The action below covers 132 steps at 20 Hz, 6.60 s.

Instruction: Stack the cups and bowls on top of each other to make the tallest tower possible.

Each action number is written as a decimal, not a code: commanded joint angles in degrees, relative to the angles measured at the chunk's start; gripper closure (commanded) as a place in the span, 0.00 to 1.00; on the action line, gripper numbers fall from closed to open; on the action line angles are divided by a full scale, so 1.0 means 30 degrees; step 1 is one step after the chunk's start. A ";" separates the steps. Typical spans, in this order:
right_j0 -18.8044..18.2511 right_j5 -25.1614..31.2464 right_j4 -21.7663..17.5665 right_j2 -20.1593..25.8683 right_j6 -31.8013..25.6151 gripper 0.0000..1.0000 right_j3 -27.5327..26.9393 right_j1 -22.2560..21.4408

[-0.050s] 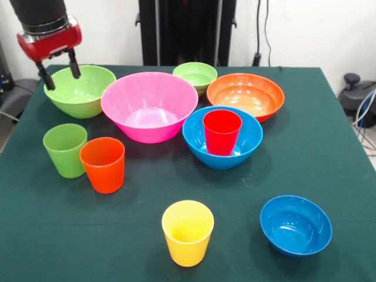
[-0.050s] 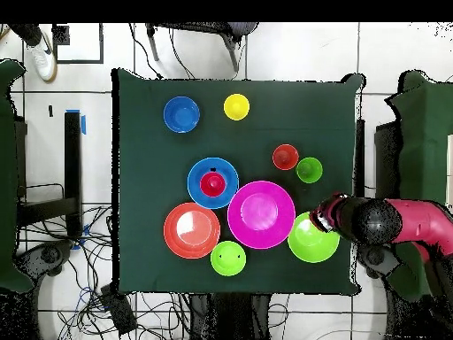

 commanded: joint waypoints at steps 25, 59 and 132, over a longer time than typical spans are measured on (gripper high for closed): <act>-0.0147 0.0003 -0.2431 -0.0886 -0.7011 0.00 -0.2179 0.2719; -0.0010 -0.1308 -0.5605 -0.1290 -0.7158 0.00 -0.2321 0.3627; 0.0567 0.7362 0.6339 0.3175 -0.4032 1.00 -0.2153 -0.3896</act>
